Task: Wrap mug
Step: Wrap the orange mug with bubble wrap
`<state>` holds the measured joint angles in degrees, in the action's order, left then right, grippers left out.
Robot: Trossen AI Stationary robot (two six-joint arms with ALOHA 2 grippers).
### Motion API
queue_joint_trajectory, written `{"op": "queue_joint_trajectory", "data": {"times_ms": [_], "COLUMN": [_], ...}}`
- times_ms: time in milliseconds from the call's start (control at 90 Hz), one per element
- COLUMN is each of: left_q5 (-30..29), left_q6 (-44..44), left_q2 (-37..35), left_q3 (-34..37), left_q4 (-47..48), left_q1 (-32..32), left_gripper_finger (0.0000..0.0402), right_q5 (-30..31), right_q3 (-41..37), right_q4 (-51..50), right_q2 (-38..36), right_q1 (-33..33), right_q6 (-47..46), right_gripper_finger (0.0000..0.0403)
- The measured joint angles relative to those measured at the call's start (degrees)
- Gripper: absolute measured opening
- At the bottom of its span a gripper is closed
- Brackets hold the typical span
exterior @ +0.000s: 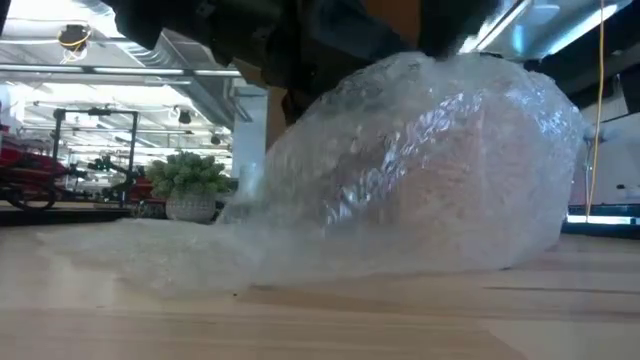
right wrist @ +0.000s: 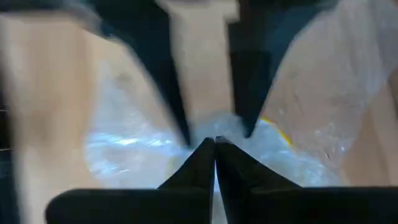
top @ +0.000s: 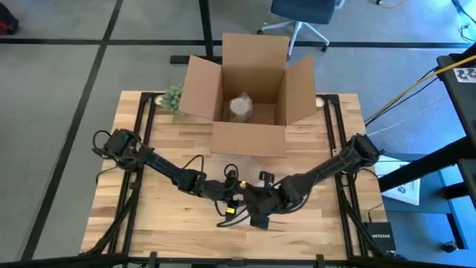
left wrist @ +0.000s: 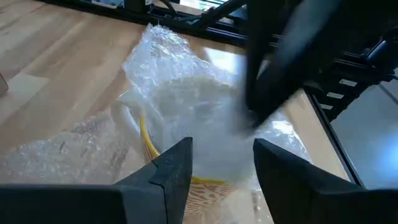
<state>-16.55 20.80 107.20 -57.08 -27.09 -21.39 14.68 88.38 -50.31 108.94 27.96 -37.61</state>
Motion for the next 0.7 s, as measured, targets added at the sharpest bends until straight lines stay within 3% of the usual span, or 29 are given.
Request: {"op": "queue_joint_trajectory", "data": {"times_ms": [311, 700], "left_q5": [0.2, 0.1], "left_q6": [0.0, 0.3], "left_q2": [0.0, 0.0], "left_q3": [0.0, 0.1], "left_q4": [-0.4, -0.2], "left_q1": [0.0, 0.1], "left_gripper_finger": [0.0154, 0.0154], "right_q5": [-2.0, -1.0], "right_q3": [-10.2, 3.7], "right_q4": [5.0, -5.9], "right_q2": [0.3, -1.7], "right_q1": [-1.5, -1.3], "right_q6": [-4.2, -0.7], "right_gripper_finger": [0.0, 0.0]}}
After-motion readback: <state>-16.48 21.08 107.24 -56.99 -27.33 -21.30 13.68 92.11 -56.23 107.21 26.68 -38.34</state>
